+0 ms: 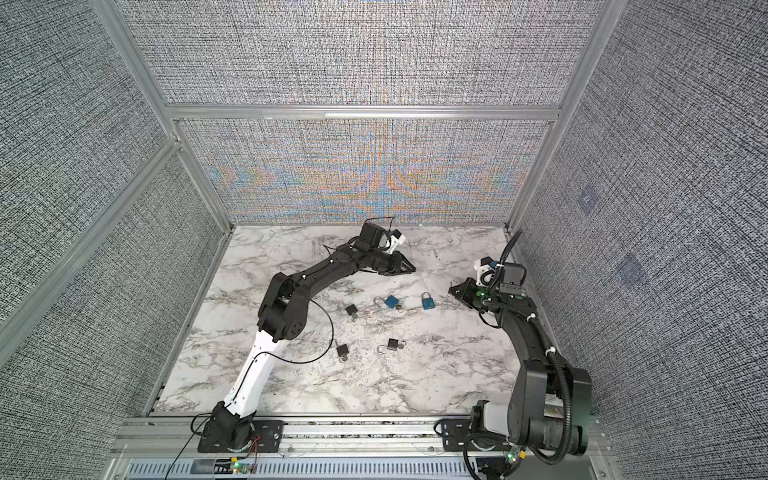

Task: Lock with the key

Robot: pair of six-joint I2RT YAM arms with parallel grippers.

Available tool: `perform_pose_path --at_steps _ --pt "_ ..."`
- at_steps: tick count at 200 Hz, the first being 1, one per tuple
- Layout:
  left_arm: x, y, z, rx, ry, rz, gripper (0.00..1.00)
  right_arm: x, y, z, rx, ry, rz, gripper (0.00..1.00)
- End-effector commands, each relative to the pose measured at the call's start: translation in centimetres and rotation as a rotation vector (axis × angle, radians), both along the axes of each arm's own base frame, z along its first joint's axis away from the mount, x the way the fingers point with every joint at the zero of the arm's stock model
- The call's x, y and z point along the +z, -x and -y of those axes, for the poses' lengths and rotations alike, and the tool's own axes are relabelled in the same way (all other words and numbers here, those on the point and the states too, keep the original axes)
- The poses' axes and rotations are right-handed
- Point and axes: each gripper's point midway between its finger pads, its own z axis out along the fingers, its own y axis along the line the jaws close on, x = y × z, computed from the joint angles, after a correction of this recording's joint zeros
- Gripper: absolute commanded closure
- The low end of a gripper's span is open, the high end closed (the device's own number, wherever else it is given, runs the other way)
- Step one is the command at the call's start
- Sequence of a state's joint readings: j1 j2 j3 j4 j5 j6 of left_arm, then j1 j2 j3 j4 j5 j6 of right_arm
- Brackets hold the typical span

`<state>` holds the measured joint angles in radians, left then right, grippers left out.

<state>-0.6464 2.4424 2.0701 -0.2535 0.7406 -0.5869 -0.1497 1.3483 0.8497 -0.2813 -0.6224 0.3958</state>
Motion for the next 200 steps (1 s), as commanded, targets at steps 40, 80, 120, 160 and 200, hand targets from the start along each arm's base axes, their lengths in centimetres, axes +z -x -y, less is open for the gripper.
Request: perform_pose_path --at_steps 40,80,120,160,200 --pt "9.8 0.4 -5.8 0.088 0.164 0.286 0.73 -3.1 -1.4 -1.1 0.109 0.172 -0.080 1.00" --pt "11.3 2.5 -8.0 0.078 0.176 0.321 0.73 -5.5 -2.7 -1.4 0.161 0.213 -0.151 1.00" --pt "10.7 3.6 -9.0 0.086 0.160 0.321 0.75 -7.9 -3.5 -2.4 0.225 0.246 -0.222 1.00" --pt "10.4 4.0 -9.6 0.099 0.163 0.314 0.75 -9.3 -3.8 -2.8 0.240 0.262 -0.251 1.00" --pt "10.4 4.2 -9.8 0.098 0.163 0.306 0.75 -10.5 -3.6 -3.0 0.255 0.271 -0.284 1.00"
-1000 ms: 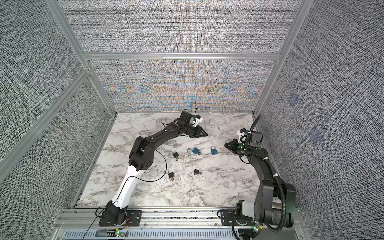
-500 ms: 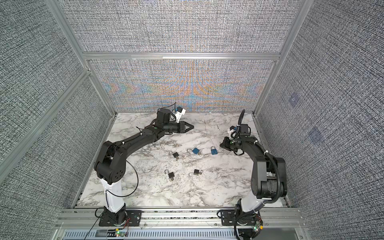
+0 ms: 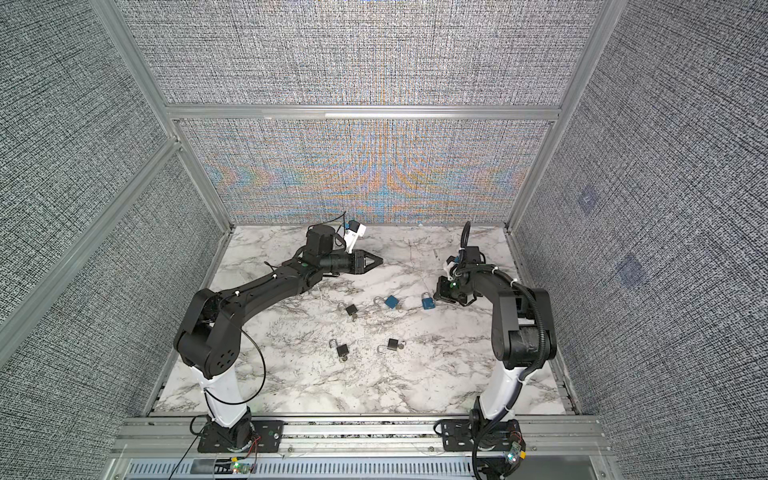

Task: Lock with the key

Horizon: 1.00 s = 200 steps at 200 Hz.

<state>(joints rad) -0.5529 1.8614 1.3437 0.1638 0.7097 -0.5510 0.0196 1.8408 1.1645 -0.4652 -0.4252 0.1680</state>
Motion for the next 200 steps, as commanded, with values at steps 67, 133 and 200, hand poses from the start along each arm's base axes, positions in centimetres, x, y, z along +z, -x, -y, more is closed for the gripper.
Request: perform_pose_path --at_steps 67,133,200 --pt "1.0 0.0 0.1 -0.012 0.025 0.035 0.75 -1.3 0.8 0.3 0.013 0.047 -0.044 0.95" --pt "1.0 0.1 0.2 -0.021 0.035 0.031 0.75 -0.7 1.0 0.4 0.012 0.049 -0.034 0.89" --pt "1.1 0.3 0.0 -0.013 0.028 0.029 0.75 0.7 1.0 0.3 -0.001 0.057 -0.006 0.82"
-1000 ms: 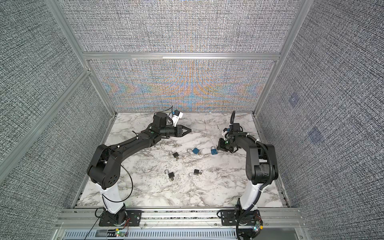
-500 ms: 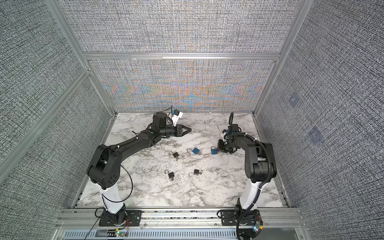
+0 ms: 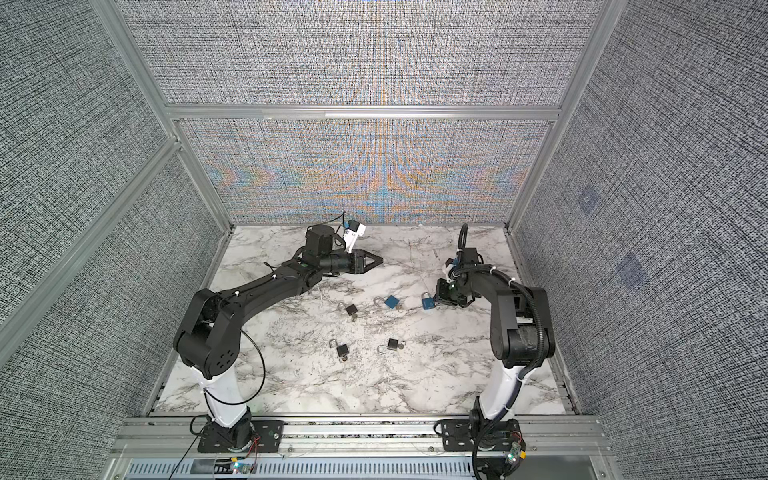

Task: Lock with the key

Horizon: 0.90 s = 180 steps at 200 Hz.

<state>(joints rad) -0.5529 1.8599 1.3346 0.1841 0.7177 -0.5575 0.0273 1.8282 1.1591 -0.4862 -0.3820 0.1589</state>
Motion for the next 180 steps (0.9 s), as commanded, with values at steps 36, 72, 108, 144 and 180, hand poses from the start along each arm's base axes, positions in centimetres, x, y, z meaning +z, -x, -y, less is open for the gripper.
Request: perform_pose_path --at_steps 36,72,108,144,180 --pt "0.7 0.3 -1.1 0.038 -0.005 0.020 0.75 4.0 1.3 -0.9 0.021 0.043 0.086 0.80" --pt "0.4 1.2 -2.4 0.074 -0.009 0.003 0.75 6.7 3.7 -4.5 0.123 0.079 0.176 0.79" --pt "0.4 2.5 -3.9 0.114 -0.018 -0.002 0.75 6.6 7.9 -9.4 0.306 0.153 0.220 0.74" --pt "0.2 4.2 -5.3 0.141 -0.019 -0.016 0.75 4.0 10.2 -12.4 0.416 0.193 0.178 0.71" --pt "0.4 5.2 -6.3 0.169 -0.009 -0.016 0.75 1.9 10.8 -15.2 0.430 0.071 0.130 0.67"
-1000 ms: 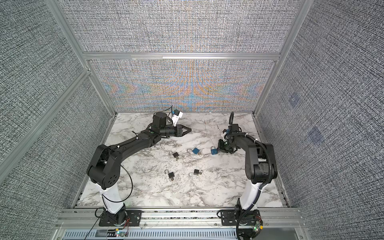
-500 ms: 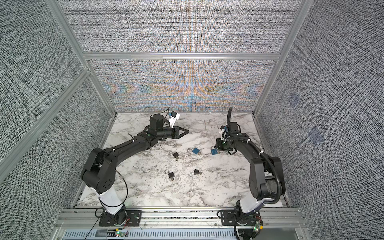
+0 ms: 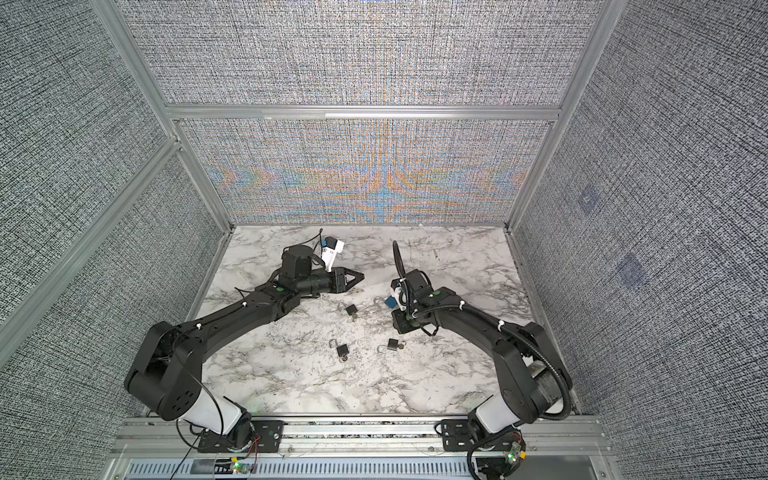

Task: Lock with the key

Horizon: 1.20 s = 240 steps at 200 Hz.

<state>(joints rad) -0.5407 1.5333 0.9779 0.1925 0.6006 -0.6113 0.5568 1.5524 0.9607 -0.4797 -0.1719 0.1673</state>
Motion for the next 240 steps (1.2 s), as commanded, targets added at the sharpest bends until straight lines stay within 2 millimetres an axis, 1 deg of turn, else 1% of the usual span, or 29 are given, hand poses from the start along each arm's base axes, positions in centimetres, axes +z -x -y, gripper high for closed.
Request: perform_pose_path --at_steps 1,12,14,20,40,72,93,135,172,184,199,240 --pt "1.1 -0.2 -0.4 0.033 0.025 0.029 0.75 -0.6 -0.1 -1.8 -0.010 -0.092 -0.026 0.67" --pt "1.0 0.0 -0.6 0.034 0.022 0.026 0.75 -0.6 -0.2 -2.6 -0.010 -0.137 -0.032 0.65" --pt "1.0 0.0 -0.6 0.034 0.021 0.027 0.75 -1.4 0.3 -2.4 -0.012 -0.132 -0.053 0.65" --pt "1.0 0.1 -0.6 0.033 0.020 0.028 0.75 -1.9 0.7 -2.5 -0.012 -0.141 -0.069 0.64" --pt "1.0 0.3 -0.7 0.030 0.015 0.030 0.75 -2.8 1.1 -2.9 -0.012 -0.147 -0.092 0.63" --pt "0.7 0.4 -0.8 0.032 0.012 0.030 0.75 -3.9 2.1 -2.5 -0.014 -0.131 -0.122 0.62" --pt "0.5 0.4 -0.8 0.031 0.011 0.026 0.75 -4.0 2.8 -2.6 -0.016 -0.135 -0.134 0.62" --pt "0.3 0.4 -0.7 0.026 0.010 0.023 0.75 -3.0 3.9 -2.9 -0.013 -0.147 -0.127 0.62" --pt "0.2 0.5 -0.7 0.020 0.012 0.021 0.75 -3.0 3.8 -2.1 -0.012 -0.036 -0.068 0.60" --pt "0.2 0.6 -0.7 0.018 0.011 0.021 0.75 -3.1 3.9 -2.0 0.004 0.013 -0.050 0.54" --pt "0.1 0.6 -0.7 0.020 0.007 0.022 0.75 -3.4 4.0 -1.7 0.018 0.076 -0.032 0.52" --pt "0.1 0.7 -0.9 0.020 0.005 0.023 0.75 -3.7 3.9 -1.4 0.057 0.186 0.014 0.51"
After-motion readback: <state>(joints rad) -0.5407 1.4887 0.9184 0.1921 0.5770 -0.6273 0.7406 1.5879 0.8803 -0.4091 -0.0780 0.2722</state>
